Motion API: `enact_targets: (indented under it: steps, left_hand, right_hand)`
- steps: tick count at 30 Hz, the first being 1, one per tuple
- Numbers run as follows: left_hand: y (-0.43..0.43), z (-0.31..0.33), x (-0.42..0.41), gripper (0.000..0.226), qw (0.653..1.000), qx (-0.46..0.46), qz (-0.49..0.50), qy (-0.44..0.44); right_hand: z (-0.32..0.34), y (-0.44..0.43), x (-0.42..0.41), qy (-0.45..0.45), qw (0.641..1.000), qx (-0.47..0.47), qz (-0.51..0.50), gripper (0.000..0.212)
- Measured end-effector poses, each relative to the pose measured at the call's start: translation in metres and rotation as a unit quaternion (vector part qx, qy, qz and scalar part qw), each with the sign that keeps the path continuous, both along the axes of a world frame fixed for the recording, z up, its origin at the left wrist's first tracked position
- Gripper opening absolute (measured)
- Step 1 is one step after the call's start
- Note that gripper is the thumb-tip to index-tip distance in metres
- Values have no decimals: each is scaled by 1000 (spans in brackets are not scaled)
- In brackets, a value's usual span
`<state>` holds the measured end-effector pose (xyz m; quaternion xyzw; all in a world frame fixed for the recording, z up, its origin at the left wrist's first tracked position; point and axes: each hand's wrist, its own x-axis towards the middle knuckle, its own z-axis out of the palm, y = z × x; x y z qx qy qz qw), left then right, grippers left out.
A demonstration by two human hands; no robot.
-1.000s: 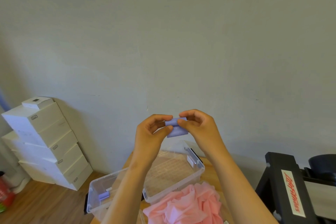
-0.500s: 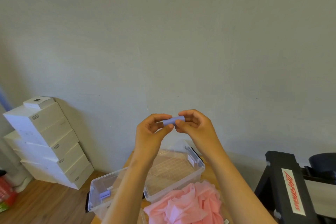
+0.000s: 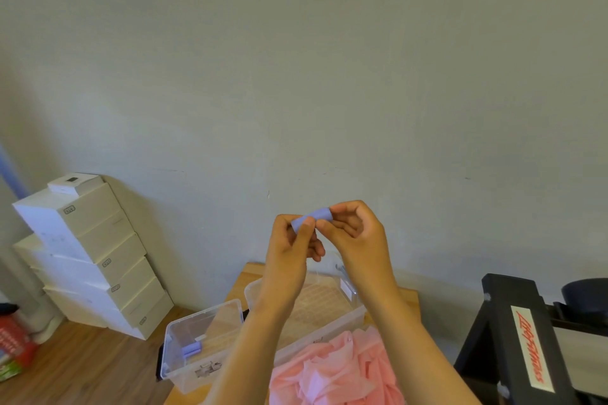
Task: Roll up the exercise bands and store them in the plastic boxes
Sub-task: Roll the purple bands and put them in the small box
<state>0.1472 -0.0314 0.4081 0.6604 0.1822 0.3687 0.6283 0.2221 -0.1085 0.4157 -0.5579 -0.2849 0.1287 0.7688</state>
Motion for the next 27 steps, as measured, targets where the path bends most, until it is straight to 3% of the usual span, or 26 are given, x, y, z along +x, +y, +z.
enact_targets:
  steps: [5,13,18,27]
  left_hand:
    - [-9,0,4,25,995,91,35,-1]
    - [-21,3,11,27,993,108,50,6]
    - [-24,0,9,21,992,117,47,17]
    - [-25,-10,-2,23,990,124,31,62]
  right_hand:
    - [-4,3,-3,26,998,49,-29,12]
    - [-8,0,0,48,995,83,-39,13]
    - [-13,-10,9,51,996,68,9,8]
    - [-23,-26,27,14,991,-16,134,22]
